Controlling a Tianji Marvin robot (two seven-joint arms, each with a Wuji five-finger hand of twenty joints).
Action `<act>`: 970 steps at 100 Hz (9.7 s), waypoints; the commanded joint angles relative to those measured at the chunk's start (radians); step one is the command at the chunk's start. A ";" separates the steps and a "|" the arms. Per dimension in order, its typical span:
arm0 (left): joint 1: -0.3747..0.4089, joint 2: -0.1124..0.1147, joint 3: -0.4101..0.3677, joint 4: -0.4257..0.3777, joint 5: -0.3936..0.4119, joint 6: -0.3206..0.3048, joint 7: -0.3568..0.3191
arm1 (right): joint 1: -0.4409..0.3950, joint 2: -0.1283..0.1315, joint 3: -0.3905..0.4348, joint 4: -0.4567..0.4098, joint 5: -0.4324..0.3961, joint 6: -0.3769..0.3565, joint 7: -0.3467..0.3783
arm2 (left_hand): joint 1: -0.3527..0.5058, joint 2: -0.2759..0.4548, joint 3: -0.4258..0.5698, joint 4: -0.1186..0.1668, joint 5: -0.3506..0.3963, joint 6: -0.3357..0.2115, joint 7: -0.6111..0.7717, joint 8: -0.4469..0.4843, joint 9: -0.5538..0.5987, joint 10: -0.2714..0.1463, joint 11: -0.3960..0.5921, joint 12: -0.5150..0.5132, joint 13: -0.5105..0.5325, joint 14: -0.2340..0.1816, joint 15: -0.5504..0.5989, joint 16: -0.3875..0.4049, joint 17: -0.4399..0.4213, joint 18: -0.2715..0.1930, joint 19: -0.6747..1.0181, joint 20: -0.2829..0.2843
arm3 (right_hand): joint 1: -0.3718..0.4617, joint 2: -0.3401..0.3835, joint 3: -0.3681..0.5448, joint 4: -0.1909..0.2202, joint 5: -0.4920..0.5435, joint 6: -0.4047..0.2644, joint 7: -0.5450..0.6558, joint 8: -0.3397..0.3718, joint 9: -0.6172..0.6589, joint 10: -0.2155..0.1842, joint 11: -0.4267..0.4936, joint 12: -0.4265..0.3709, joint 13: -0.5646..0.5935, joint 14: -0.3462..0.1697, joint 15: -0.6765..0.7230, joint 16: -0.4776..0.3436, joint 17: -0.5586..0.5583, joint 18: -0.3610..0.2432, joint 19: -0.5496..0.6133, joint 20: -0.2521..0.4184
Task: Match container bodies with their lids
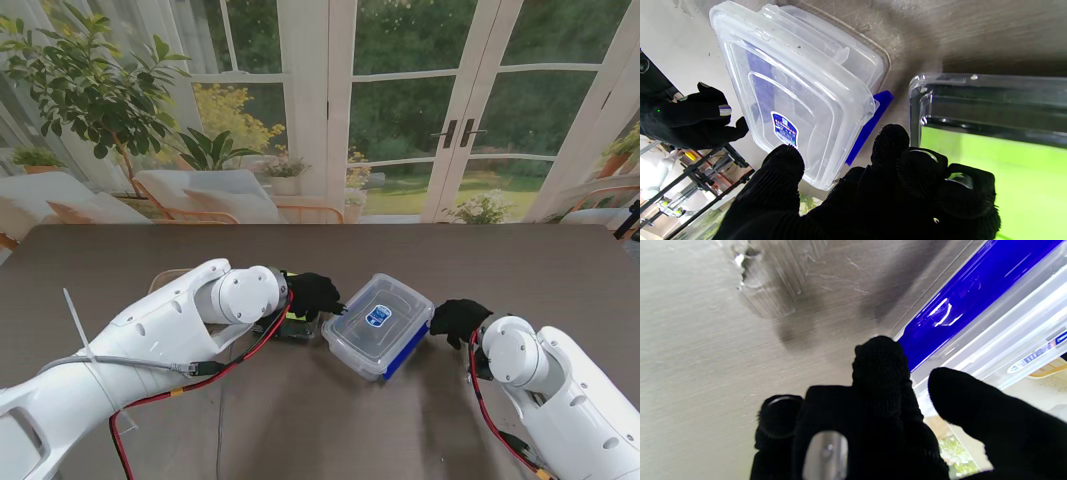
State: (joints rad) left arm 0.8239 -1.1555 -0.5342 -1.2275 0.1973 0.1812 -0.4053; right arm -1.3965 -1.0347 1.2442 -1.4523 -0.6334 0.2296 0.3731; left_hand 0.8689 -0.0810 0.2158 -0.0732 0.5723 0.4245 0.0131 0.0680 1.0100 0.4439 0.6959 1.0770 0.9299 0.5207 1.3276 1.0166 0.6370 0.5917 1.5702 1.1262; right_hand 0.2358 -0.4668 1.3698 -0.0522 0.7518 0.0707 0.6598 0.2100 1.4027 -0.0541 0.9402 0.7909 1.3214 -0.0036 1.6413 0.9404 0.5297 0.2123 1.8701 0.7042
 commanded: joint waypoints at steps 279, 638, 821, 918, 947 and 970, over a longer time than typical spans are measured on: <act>0.196 0.048 -0.155 -0.185 0.011 -0.038 -0.022 | 0.101 0.005 -0.101 -0.060 -0.314 -0.208 -0.065 | 0.094 0.069 -0.157 0.035 0.159 -0.008 0.048 0.016 0.004 0.022 -0.070 -0.052 -0.010 0.053 -0.067 -0.030 -0.008 -0.037 0.036 -0.005 | -0.112 -0.150 -0.279 -0.063 -0.288 -0.177 0.033 0.046 -0.819 0.081 -0.318 -0.356 -0.591 0.111 -1.118 -0.521 -0.193 0.011 -0.739 -0.123; 0.277 -0.127 -0.118 -0.021 -0.100 0.089 0.382 | -0.064 0.007 -0.038 -0.027 -0.351 -0.323 -0.187 | -0.032 -0.001 0.063 0.016 0.038 -0.132 0.007 0.001 0.097 0.039 -0.103 -0.124 0.132 0.091 -0.112 -0.118 0.179 0.064 0.110 -0.142 | -0.113 -0.212 -0.284 -0.083 -0.522 -0.173 -0.013 -0.025 -0.953 0.070 -0.348 -0.431 -0.673 0.104 -1.235 -0.588 -0.311 0.005 -0.878 -0.145; 0.499 -0.177 -0.303 -0.209 -0.508 0.437 0.465 | -0.069 0.007 -0.041 -0.030 -0.340 -0.313 -0.176 | 0.006 0.028 -0.037 0.018 0.187 0.146 0.131 0.063 -0.110 0.139 -0.541 -0.588 -0.288 0.177 -0.658 -0.295 -0.306 0.024 -0.236 -0.136 | -0.112 -0.193 -0.287 -0.079 -0.510 -0.162 -0.005 -0.017 -0.938 0.077 -0.349 -0.430 -0.662 0.105 -1.231 -0.586 -0.309 0.008 -0.874 -0.147; 0.544 -0.164 -0.349 -0.262 -0.552 0.524 0.438 | -0.065 0.007 -0.049 -0.025 -0.335 -0.311 -0.176 | 0.098 0.102 -0.230 0.035 0.132 0.130 0.088 0.041 -0.242 0.131 -0.574 -0.693 -0.436 0.122 -0.866 -0.382 -0.513 -0.094 -0.343 -0.307 | -0.112 -0.181 -0.291 -0.076 -0.503 -0.160 -0.002 -0.014 -0.935 0.079 -0.348 -0.430 -0.654 0.109 -1.224 -0.583 -0.303 0.005 -0.864 -0.146; 0.588 -0.109 -0.279 -0.322 -0.187 0.354 0.476 | -0.065 0.007 -0.053 -0.028 -0.335 -0.310 -0.173 | -0.084 -0.121 0.221 0.009 0.273 0.048 0.193 0.111 -0.029 0.054 -0.451 -0.472 -0.294 0.110 -0.656 -0.319 -0.315 -0.045 -0.235 -0.211 | -0.112 -0.180 -0.293 -0.075 -0.503 -0.160 -0.003 -0.015 -0.935 0.078 -0.348 -0.430 -0.652 0.110 -1.222 -0.583 -0.302 0.005 -0.863 -0.146; 0.607 -0.053 -0.244 -0.330 0.076 0.177 0.473 | -0.064 0.006 -0.055 -0.028 -0.336 -0.308 -0.178 | -0.203 -0.319 0.502 -0.015 0.305 -0.015 0.217 0.124 -0.018 -0.022 -0.429 -0.477 -0.284 0.034 -0.643 -0.342 -0.305 -0.113 -0.228 -0.270 | -0.112 -0.181 -0.294 -0.075 -0.503 -0.160 -0.004 -0.015 -0.934 0.078 -0.348 -0.430 -0.653 0.106 -1.223 -0.583 -0.302 0.004 -0.863 -0.146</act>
State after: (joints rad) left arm 1.4227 -1.2238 -0.7799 -1.5483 0.2431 0.3717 0.0929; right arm -1.4417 -1.0246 1.2039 -1.4990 -0.9649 -0.0765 0.1693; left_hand 0.7056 -0.3371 0.6608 -0.0750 0.8528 0.4345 0.2180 0.1844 0.9733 0.4501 0.2565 0.5991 0.6460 0.5706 0.6793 0.6750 0.3255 0.5287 1.3051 0.8705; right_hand 0.1335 -0.6550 1.0910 -0.1217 0.2489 -0.0939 0.6489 0.1931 0.3788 -0.0047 0.5142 0.3271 0.6528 0.1375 0.4113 0.3493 0.5241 0.2256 1.0091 0.5569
